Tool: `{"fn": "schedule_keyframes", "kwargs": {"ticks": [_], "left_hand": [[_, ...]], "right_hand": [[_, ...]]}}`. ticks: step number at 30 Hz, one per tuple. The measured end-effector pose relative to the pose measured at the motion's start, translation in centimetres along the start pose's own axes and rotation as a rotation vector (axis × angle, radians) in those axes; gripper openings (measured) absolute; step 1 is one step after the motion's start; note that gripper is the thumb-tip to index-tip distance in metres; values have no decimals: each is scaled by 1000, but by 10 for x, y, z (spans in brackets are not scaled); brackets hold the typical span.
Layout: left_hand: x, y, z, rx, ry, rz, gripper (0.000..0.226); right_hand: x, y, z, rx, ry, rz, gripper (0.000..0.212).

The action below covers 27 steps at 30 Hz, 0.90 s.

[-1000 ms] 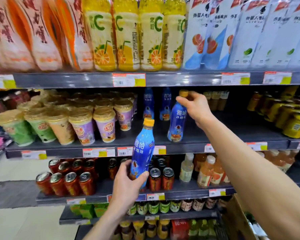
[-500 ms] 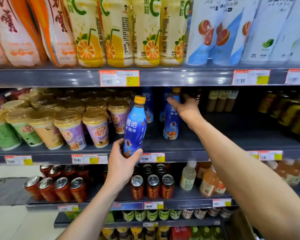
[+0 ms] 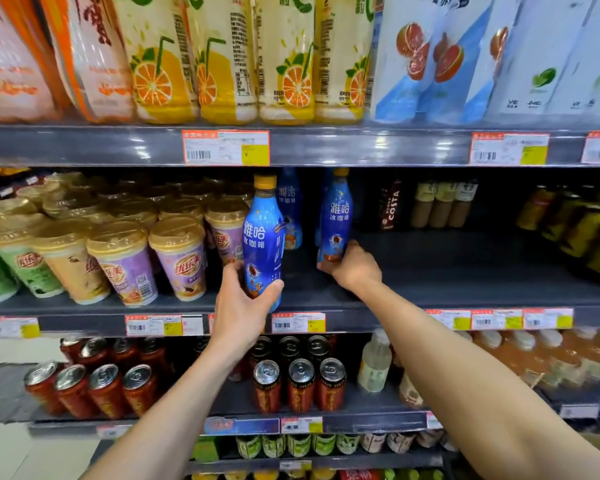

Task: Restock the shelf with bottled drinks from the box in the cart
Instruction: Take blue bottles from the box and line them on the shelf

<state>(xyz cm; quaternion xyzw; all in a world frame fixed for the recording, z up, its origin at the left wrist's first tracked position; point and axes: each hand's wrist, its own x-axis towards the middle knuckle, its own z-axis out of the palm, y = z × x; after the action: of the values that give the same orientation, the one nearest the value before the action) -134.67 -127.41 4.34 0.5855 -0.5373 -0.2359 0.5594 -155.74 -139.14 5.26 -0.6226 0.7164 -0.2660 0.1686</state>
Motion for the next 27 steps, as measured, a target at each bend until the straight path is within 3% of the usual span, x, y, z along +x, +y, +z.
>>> {"fn": "schedule_keyframes", "kwargs": {"ticks": [10, 17, 23, 27], "left_hand": [[9, -9, -1, 26, -12, -21, 50], [14, -12, -5, 77, -42, -26, 52], [36, -9, 10, 178, -50, 15, 51], [56, -6, 32, 260, -45, 38, 58]], "right_hand": [[21, 0, 14, 11, 73, 23, 70], [11, 2, 1, -6, -25, 39, 80], [-32, 20, -2, -200, -67, -140, 72], [-44, 26, -7, -253, -99, -231, 83]]}}
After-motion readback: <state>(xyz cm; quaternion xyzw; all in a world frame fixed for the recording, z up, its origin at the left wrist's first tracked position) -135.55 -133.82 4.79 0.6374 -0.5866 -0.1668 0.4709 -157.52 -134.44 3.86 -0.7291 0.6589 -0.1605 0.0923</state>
